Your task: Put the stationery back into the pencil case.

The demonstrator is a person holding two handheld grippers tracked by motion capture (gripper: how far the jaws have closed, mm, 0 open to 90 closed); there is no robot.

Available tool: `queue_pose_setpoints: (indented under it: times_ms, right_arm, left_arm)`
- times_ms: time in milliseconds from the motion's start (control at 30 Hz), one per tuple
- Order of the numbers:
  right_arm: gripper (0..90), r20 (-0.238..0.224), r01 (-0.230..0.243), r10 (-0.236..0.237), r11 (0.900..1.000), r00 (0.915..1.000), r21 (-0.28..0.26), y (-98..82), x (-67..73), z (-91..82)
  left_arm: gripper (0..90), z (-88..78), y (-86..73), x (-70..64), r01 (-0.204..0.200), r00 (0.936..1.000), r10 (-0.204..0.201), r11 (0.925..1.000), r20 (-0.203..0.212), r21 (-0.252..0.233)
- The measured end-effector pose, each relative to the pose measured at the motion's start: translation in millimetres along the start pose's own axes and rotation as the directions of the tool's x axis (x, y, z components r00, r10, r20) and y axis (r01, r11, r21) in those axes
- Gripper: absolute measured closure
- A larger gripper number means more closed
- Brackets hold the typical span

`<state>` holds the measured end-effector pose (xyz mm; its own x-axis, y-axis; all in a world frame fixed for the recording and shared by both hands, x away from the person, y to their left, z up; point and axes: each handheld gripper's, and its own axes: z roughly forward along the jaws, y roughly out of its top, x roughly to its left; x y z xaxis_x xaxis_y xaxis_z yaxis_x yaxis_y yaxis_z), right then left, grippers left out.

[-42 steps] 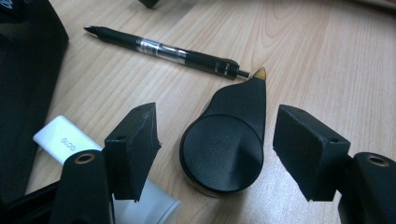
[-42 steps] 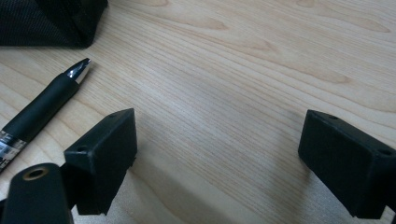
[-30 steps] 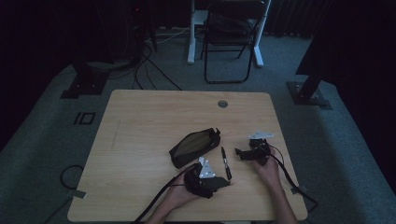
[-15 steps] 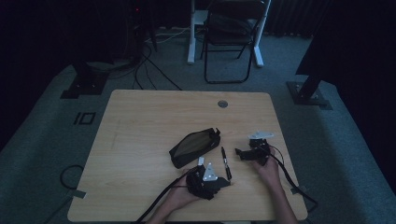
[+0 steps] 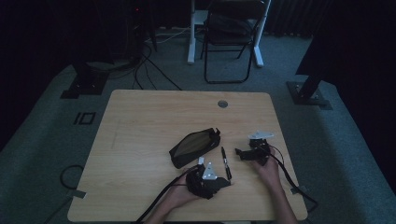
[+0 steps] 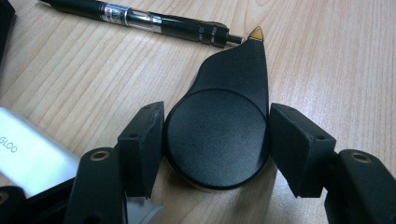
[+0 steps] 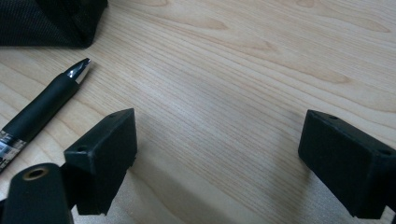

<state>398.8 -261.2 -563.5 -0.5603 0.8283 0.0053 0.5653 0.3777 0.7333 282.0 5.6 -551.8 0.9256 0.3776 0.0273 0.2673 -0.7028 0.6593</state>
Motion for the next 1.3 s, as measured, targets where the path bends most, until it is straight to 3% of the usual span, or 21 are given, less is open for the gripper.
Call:
queue_pose_setpoints:
  times_ms: [733, 1300]
  right_arm:
    - [11.6, 0.000, 0.000, 0.000, 1.000, 1.0000, 0.000, 0.0, 0.0, 0.0]
    - [11.6, 0.000, 0.001, -0.001, 1.000, 1.0000, 0.000, 0.0, -0.1, 0.0]
  left_arm:
    - [41.8, -1.9, -2.3, -2.7, -0.024, 0.9997, 0.024, 0.9997, 0.004, -0.010]
    - [41.8, -14.4, 1.3, -3.9, -0.024, 0.9993, 0.026, 0.9982, 0.026, -0.054]
